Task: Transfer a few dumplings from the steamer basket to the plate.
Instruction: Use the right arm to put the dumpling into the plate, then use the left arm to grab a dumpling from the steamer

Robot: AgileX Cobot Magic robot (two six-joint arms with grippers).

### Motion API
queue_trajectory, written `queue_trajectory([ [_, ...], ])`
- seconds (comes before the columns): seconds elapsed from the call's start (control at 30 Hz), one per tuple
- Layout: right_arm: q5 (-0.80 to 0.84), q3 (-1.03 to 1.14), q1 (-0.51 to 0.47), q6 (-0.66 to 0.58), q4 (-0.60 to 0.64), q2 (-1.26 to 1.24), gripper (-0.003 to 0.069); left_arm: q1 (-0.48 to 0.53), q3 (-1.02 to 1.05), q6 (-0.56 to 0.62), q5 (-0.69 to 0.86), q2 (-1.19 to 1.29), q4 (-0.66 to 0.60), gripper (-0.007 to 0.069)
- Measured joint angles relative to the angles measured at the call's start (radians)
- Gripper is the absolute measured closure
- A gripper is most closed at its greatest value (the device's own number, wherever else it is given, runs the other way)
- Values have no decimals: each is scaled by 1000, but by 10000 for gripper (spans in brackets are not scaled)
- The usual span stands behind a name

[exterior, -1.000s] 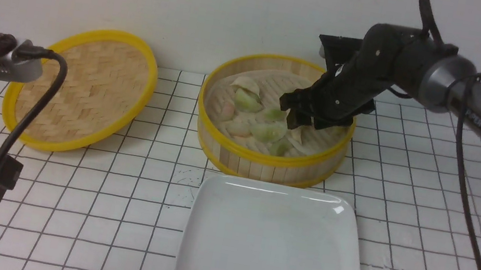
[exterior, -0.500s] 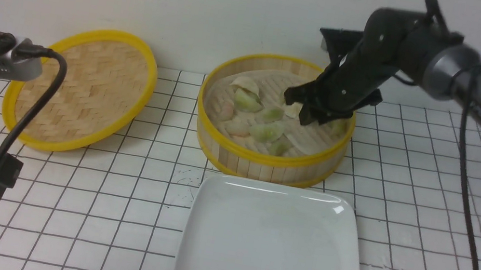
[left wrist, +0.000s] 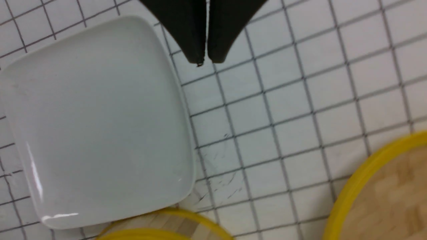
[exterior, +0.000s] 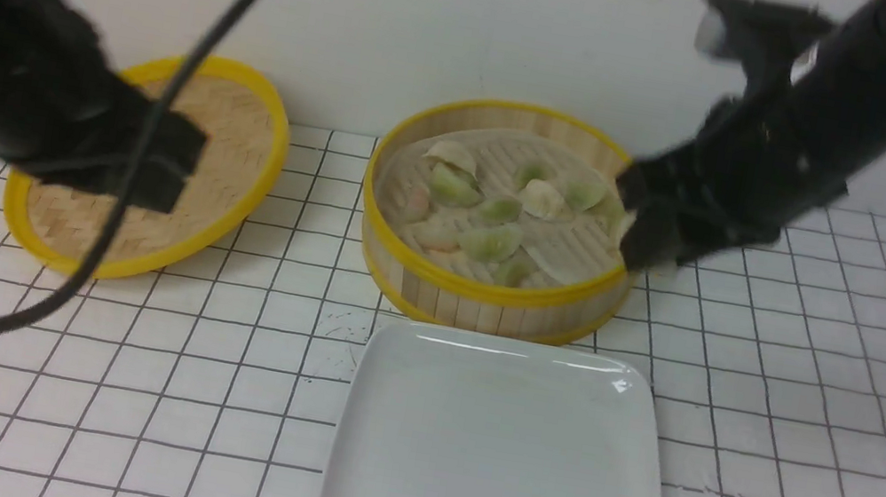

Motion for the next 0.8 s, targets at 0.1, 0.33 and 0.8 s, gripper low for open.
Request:
queue_trajectory([
  [0.1,-83,199,45,-7,22,-17,508,-91,-166,4,16,183,42,631],
  [0.33,-290,395,189,-42,32,32,481,-144,-616,45,135,634,69,631],
  [0.8,-283,399,211,-49,25,55,141,-207,-1004,114,139,1022,185,430],
])
